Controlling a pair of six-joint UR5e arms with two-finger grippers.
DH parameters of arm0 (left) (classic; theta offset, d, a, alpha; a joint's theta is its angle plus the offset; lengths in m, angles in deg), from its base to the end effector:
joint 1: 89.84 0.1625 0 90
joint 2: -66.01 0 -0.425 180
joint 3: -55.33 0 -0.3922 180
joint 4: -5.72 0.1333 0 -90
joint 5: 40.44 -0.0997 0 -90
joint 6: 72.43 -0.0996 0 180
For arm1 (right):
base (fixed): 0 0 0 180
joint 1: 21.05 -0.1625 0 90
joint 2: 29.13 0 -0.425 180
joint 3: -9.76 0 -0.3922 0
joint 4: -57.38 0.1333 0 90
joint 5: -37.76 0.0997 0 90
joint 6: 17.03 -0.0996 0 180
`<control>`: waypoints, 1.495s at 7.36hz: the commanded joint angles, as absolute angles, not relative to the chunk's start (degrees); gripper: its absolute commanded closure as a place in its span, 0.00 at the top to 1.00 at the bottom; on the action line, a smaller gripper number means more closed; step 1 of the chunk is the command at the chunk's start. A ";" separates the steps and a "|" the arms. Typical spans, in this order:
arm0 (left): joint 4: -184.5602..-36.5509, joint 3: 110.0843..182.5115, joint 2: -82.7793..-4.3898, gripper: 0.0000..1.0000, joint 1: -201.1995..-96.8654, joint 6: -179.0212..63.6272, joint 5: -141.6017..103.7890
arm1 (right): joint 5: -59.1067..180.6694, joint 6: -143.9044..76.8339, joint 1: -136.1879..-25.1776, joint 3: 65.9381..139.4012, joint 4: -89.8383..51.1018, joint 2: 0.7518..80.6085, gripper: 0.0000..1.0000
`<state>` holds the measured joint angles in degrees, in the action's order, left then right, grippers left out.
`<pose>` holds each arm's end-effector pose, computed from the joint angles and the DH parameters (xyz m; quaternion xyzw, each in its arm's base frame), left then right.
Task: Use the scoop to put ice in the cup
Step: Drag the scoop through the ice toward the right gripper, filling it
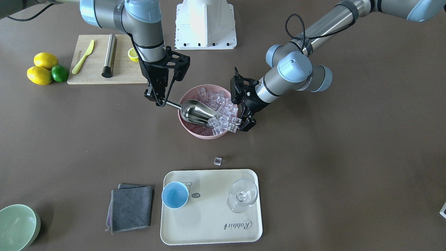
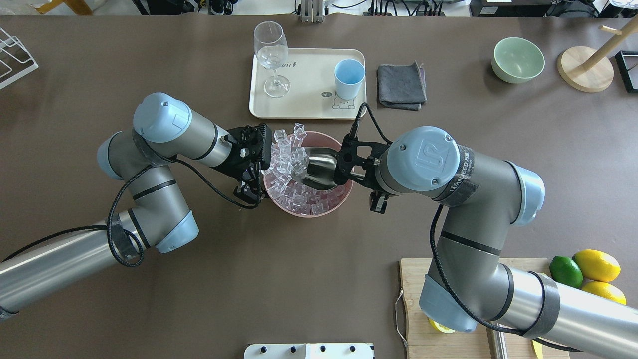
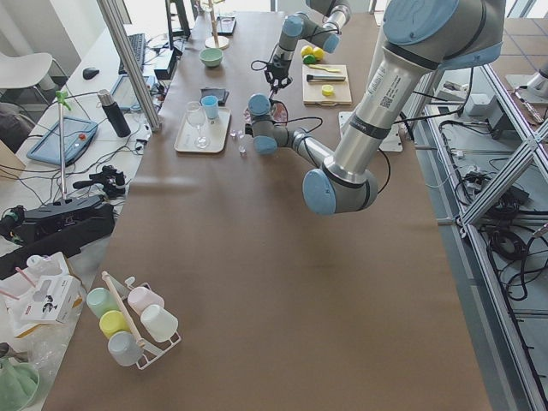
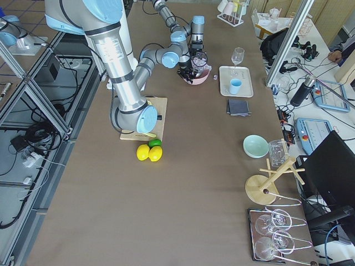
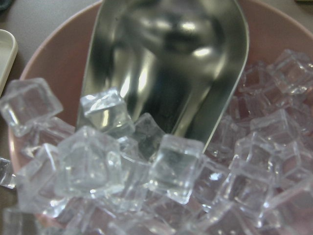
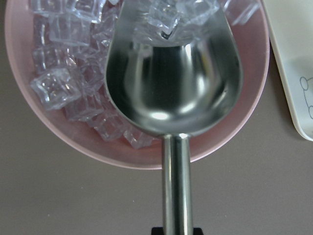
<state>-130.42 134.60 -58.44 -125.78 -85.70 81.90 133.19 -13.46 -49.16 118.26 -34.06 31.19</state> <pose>0.5302 -0.4832 0.2906 0.4359 0.4056 0.5692 0.5670 -0.4819 -0.3978 0.2348 0.3248 -0.2310 -0.5116 0.7612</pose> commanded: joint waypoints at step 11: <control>-130.42 134.87 -58.79 0.99 -125.96 -85.61 81.99 | 146.28 -23.54 -52.06 116.37 -9.77 40.39 0.00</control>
<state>-130.41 134.82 -58.73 -125.93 -85.70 81.99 142.21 -22.01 -49.82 116.44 -10.87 40.06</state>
